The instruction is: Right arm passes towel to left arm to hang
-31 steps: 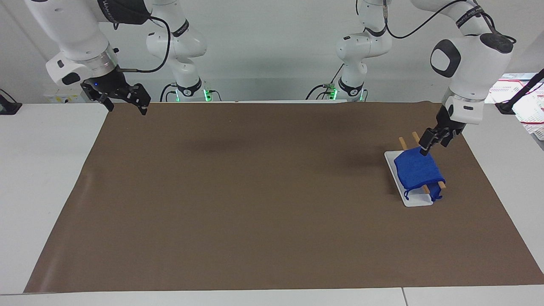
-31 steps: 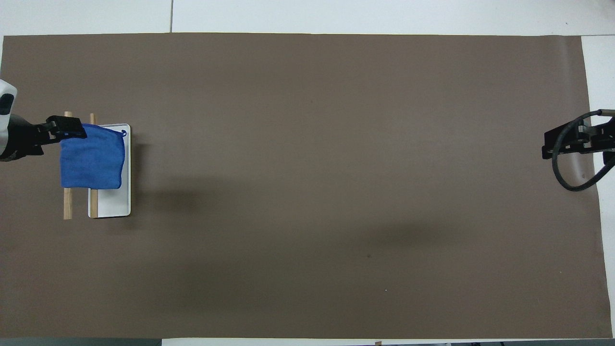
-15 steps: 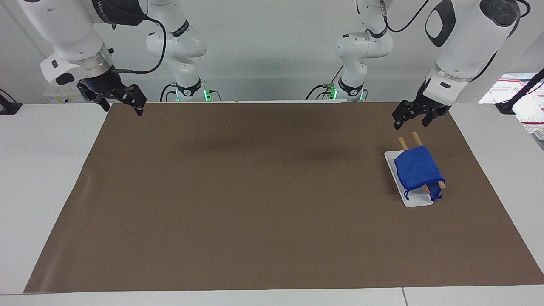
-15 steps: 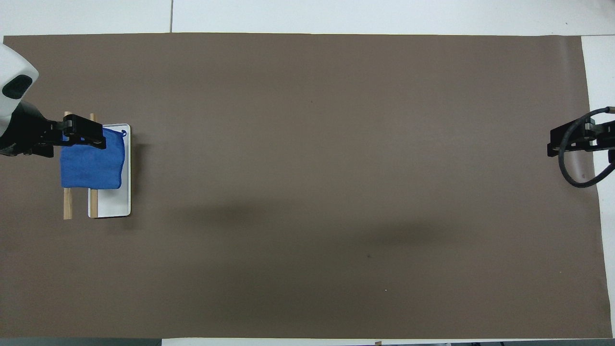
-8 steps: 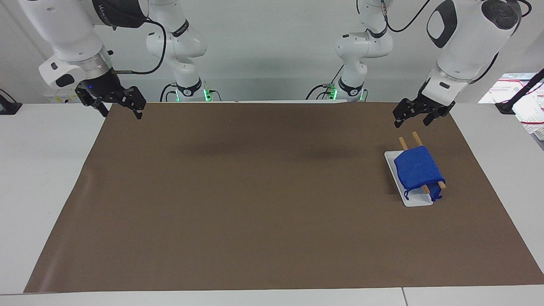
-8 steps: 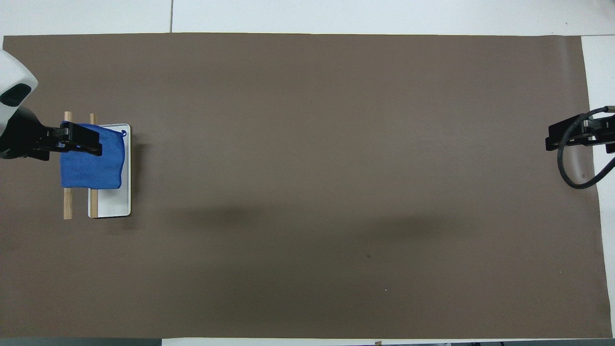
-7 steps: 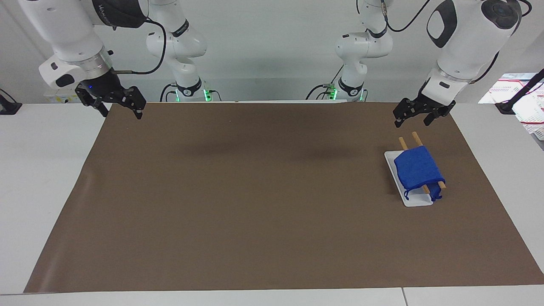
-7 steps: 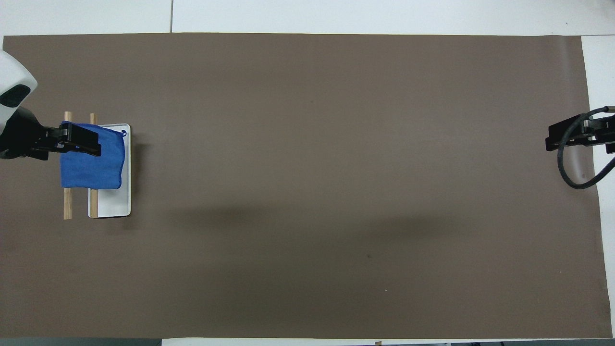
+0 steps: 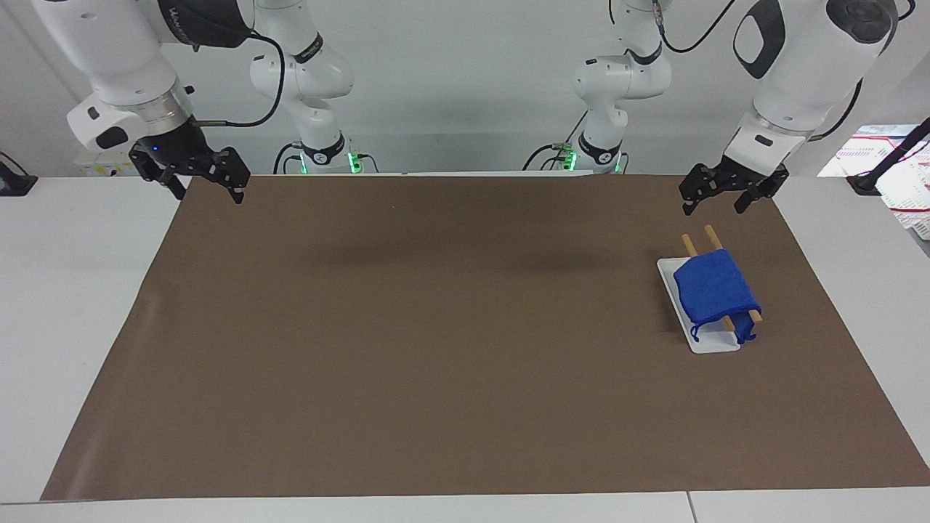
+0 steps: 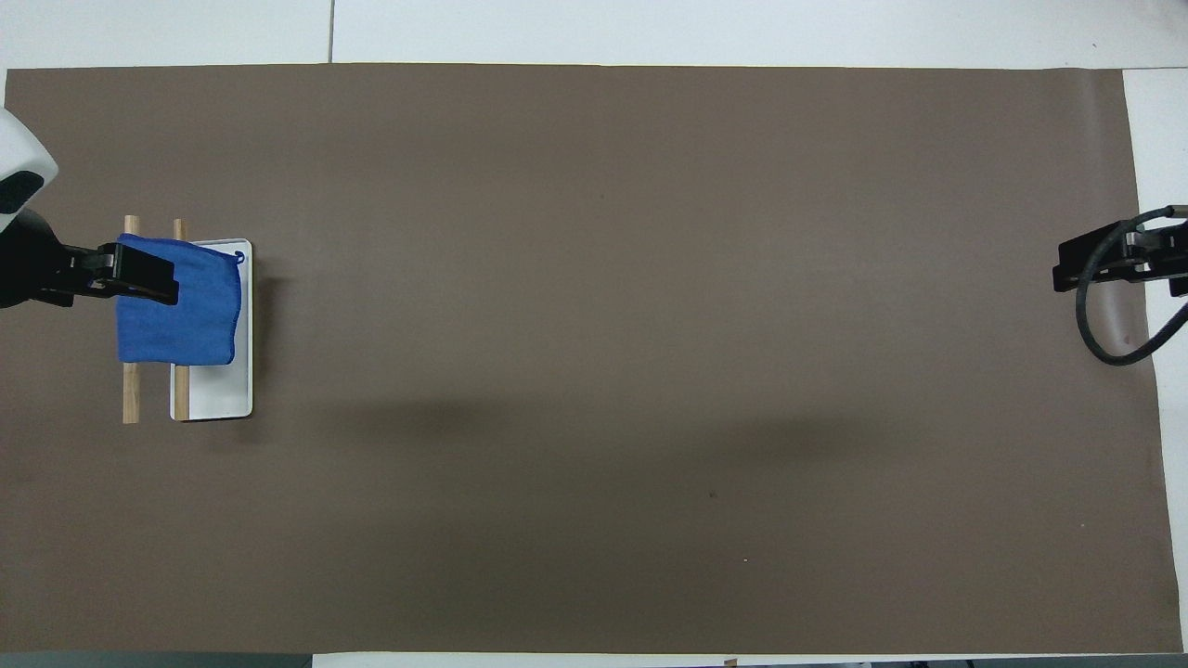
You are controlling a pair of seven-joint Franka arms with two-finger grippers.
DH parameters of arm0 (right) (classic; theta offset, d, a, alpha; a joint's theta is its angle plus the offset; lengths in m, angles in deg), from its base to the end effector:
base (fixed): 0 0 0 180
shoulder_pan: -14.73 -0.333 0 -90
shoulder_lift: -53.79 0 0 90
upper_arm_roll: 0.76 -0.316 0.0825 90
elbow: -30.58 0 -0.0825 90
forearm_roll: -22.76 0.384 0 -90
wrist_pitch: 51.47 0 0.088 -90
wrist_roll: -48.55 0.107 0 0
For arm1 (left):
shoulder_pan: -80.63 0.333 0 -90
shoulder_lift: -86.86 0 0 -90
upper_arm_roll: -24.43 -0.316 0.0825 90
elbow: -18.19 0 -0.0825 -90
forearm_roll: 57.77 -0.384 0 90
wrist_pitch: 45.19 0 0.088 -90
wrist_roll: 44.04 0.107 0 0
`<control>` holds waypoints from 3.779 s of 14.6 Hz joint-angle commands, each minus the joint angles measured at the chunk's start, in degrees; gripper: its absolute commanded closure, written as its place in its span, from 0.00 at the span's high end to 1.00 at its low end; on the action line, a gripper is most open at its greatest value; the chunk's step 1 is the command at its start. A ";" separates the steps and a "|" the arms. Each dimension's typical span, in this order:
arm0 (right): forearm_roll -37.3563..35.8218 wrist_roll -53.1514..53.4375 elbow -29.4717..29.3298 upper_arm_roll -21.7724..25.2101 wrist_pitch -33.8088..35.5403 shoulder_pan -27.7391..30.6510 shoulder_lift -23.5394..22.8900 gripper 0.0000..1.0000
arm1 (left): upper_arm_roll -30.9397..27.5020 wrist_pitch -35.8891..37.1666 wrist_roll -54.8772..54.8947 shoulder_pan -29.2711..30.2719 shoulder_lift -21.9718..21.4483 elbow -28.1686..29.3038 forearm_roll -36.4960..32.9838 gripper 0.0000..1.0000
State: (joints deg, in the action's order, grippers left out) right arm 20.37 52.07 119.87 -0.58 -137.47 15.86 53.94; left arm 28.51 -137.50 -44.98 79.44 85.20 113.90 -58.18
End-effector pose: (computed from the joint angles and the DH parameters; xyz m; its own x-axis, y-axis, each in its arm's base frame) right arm 0.5461 -0.0172 0.6259 0.9948 -0.0870 -0.0521 -0.0847 -0.9954 0.0450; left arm 0.5446 -0.0500 0.5968 0.9967 -0.0757 -0.0303 -0.0760 -0.9971 -0.0097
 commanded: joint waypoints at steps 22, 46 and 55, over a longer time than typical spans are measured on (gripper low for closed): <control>1.16 -0.97 0.97 -0.18 -0.48 0.45 0.82 1.00 | 0.23 0.91 0.94 0.22 -2.82 2.02 1.37 1.00; 1.16 -1.06 0.88 -0.17 -0.22 0.45 0.73 1.00 | -0.04 0.48 1.82 0.39 1.76 -2.47 1.10 1.00; 1.16 -1.06 0.88 -0.09 -0.22 0.45 0.73 1.00 | -0.04 -0.84 1.82 0.13 0.17 -0.96 0.75 1.00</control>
State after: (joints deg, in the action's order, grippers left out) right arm 20.37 52.07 119.88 -0.58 -137.48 15.86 53.94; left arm 28.74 -136.79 -44.22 79.57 86.75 111.38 -57.49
